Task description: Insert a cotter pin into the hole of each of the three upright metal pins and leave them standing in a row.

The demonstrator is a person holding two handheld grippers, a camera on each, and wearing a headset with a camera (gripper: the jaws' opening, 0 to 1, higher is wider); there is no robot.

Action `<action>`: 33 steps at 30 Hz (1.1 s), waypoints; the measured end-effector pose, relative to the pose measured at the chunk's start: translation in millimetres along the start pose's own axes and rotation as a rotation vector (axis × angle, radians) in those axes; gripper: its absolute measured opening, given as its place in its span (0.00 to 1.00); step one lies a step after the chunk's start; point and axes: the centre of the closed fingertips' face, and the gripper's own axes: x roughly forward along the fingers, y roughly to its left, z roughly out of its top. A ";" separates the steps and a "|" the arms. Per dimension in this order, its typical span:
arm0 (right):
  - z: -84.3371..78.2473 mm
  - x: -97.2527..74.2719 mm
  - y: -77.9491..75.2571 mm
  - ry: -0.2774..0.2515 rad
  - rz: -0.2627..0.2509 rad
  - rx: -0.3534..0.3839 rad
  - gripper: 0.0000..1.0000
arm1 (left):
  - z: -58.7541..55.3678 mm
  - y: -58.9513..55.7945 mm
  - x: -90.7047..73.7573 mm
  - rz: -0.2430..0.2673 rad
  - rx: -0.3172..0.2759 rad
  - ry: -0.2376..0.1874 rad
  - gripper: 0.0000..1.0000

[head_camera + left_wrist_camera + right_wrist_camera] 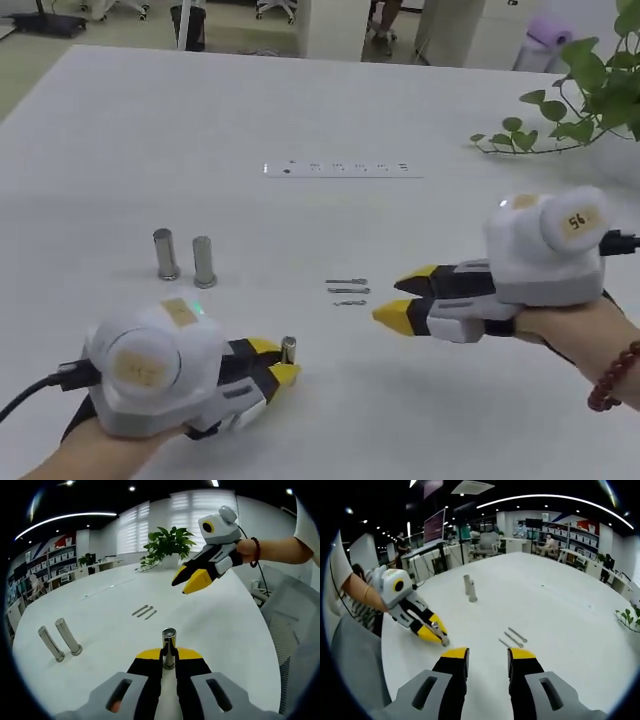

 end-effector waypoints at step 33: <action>-21.8 43.9 -26.0 0.251 0.066 -0.217 0.19 | 13.0 6.8 -28.6 0.087 -0.037 -0.020 0.51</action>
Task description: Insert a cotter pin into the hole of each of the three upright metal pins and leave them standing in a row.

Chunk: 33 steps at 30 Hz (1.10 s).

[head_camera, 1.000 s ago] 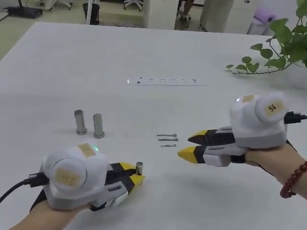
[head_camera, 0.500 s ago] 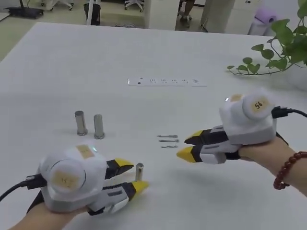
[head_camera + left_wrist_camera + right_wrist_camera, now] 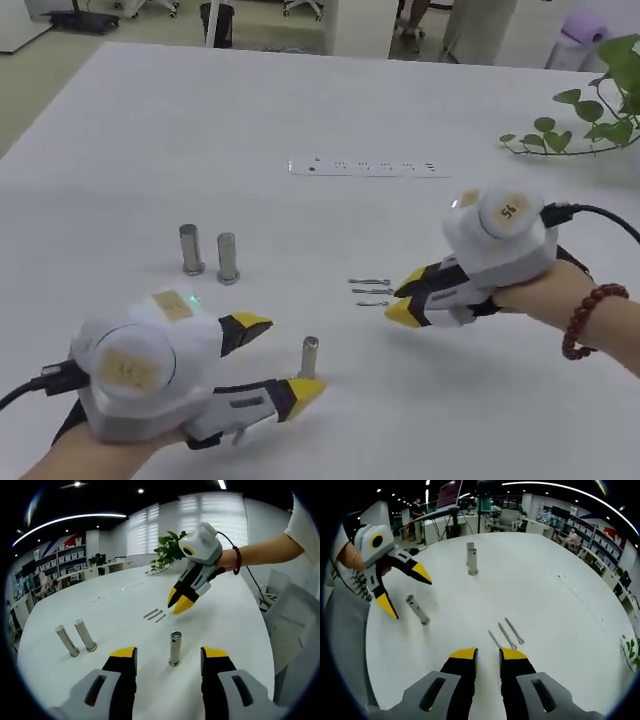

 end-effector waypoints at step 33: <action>-7.1 24.3 -7.6 0.299 0.184 -0.277 0.11 | -1.2 10.9 -25.2 0.063 -0.043 -0.011 0.57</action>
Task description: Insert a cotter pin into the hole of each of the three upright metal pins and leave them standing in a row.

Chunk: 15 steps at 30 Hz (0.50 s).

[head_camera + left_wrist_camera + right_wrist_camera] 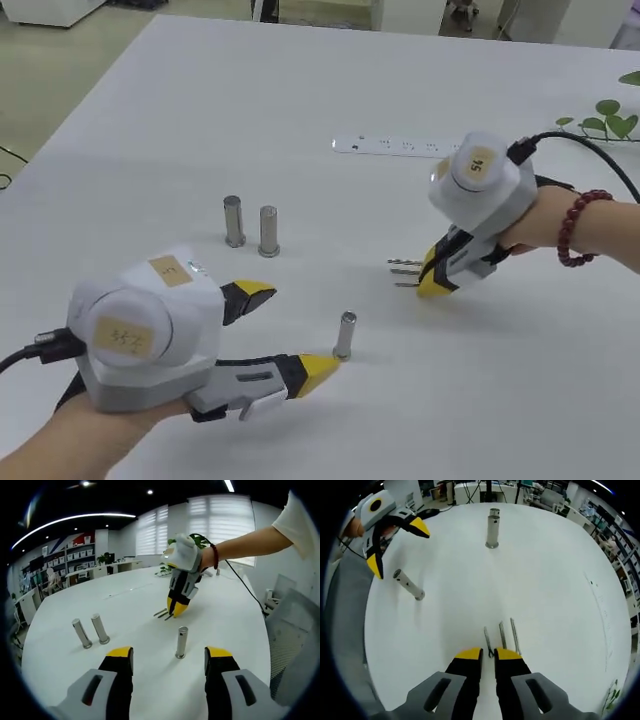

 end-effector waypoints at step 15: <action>-0.9 1.7 -3.5 0.069 -0.031 -0.119 0.02 | -6.7 5.5 -4.5 0.011 -0.012 0.035 0.54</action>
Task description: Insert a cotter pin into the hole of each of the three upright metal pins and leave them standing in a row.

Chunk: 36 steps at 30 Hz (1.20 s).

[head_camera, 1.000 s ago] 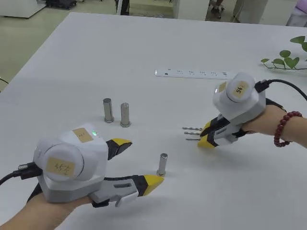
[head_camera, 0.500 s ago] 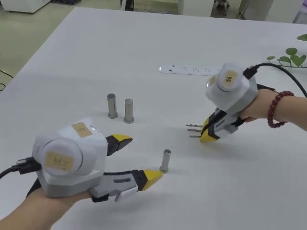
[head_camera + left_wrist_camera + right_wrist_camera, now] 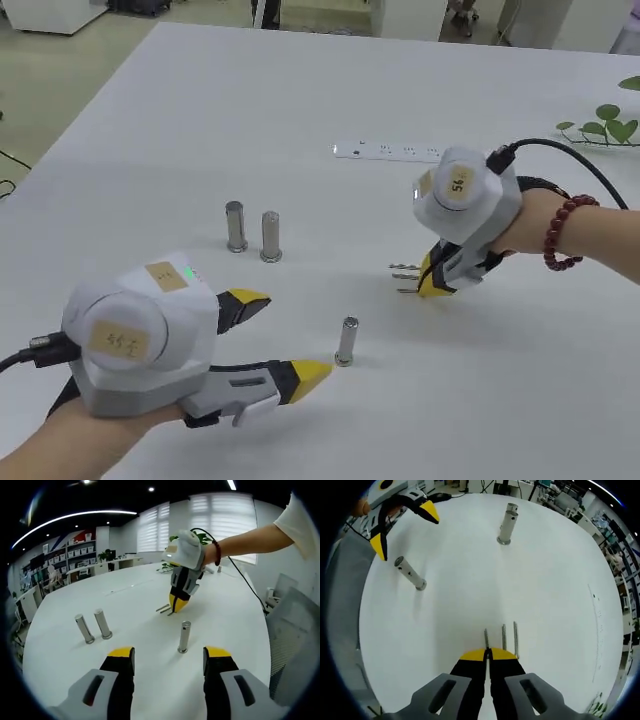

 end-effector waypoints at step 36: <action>86.8 -72.6 41.2 -0.212 -0.315 -0.329 0.02 | 38.3 -4.5 2.0 0.004 -0.195 -0.062 0.31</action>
